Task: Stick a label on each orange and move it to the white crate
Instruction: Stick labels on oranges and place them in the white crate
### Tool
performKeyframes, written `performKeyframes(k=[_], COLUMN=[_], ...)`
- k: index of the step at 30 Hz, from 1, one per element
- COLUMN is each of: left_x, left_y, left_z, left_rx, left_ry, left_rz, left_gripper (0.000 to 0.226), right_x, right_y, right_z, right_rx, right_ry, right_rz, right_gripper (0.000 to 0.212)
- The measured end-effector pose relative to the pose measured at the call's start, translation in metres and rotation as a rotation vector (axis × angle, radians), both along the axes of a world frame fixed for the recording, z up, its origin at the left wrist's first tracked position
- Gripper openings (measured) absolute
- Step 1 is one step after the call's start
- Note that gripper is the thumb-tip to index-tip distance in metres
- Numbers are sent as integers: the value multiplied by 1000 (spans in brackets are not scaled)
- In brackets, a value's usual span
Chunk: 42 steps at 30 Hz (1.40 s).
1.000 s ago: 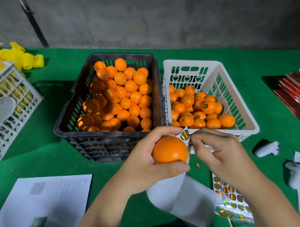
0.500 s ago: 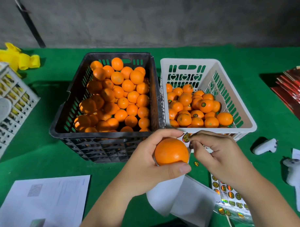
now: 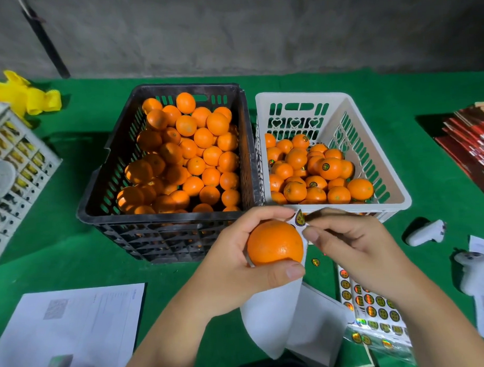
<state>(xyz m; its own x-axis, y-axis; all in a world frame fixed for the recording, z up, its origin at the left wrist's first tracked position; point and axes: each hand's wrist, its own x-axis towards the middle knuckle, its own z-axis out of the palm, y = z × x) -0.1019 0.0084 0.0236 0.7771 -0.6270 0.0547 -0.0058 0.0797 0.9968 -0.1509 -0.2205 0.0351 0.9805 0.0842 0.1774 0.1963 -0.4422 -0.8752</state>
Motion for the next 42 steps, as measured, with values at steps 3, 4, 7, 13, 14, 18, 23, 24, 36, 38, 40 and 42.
performKeyframes(k=[3, 4, 7, 13, 14, 18, 23, 24, 36, 38, 40, 42], left_x=[1, 1, 2, 2, 2, 2, 4, 5, 17, 19, 21, 21], left_y=[1, 2, 4, -6, -6, -2, -5, -5, 4, 4, 4, 6], left_z=[-1, -2, -4, -6, -8, -14, -15, -15, -12, -10, -12, -13], left_rx=[6, 18, 57, 29, 33, 99, 56, 43, 157, 159, 185, 220], left_ry=[3, -4, -24, 23, 34, 53, 86, 88, 65, 56, 55, 110], left_rz=[3, 5, 27, -45, -53, -51, -48, -63, -283, -318, -293, -219], left_gripper=[62, 62, 65, 69, 76, 87, 85, 82, 111, 112, 109, 105], right_x=[0, 0, -5, -12, -12, -13, -21, -21, -12, -8, 2, 18], right_y=[-4, -4, 0, 34, 37, 21, 21, 25, 18, 10, -4, -24], right_z=[-3, -3, 2, 19, 18, 25, 19, 14, 17, 19, 18, 14], right_rx=[106, 135, 185, -200, -221, -257, -593, -634, -437, -389, -352, -419], right_ry=[-3, 0, -71, -371, -343, -125, -74, -78, -155, -198, -224, -275], right_rz=[-168, -229, -378, -181, -135, 8, 131, 113, 67, 52, -5, -94], right_gripper=[13, 12, 10, 12, 14, 24, 68, 76, 64, 63, 63, 62])
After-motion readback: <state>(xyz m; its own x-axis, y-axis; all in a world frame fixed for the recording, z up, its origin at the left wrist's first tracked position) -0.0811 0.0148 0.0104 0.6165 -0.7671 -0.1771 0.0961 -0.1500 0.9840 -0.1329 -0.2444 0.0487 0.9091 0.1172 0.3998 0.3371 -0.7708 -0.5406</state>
